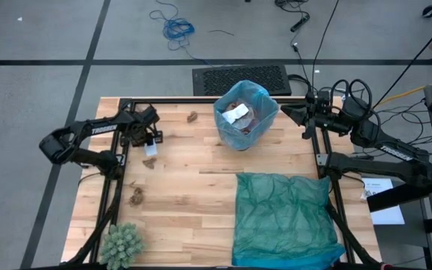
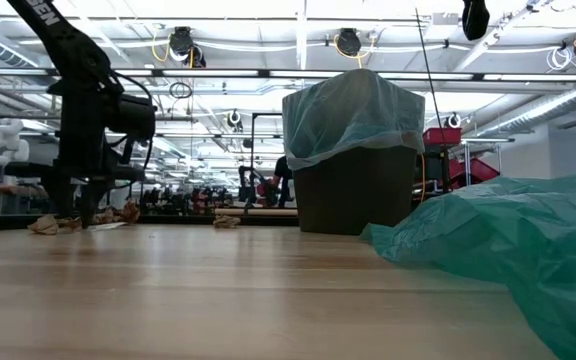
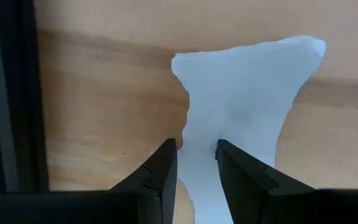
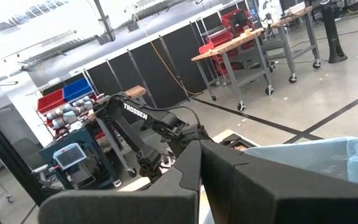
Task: Place trash/remove bag and relplace
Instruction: Put the white paper into the black trash bin
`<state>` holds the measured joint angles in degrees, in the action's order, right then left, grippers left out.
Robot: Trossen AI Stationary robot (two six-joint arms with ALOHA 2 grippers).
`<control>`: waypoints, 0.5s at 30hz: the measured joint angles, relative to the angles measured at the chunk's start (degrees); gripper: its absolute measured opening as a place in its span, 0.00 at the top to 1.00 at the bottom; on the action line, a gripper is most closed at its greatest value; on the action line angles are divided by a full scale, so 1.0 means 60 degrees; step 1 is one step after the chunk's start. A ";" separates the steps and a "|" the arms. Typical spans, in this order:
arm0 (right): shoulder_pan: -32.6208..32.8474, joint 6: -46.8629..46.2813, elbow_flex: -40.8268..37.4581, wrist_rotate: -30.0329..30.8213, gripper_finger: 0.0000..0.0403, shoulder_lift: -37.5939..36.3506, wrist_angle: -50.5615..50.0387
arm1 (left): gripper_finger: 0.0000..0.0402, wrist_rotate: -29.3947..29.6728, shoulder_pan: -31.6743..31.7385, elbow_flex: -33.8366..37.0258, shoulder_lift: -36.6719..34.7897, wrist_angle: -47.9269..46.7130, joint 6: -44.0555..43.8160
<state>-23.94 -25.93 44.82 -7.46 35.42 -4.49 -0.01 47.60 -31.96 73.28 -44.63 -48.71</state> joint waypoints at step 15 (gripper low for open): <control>-0.0001 0.0000 0.0000 0.0000 1.00 0.0000 0.0000 | 0.72 -0.0489 -0.0001 0.0006 -0.0183 -0.0807 0.0013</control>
<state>-23.95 -25.93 44.82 -7.46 35.42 -4.49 -2.94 47.59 -31.92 72.18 -49.47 -48.63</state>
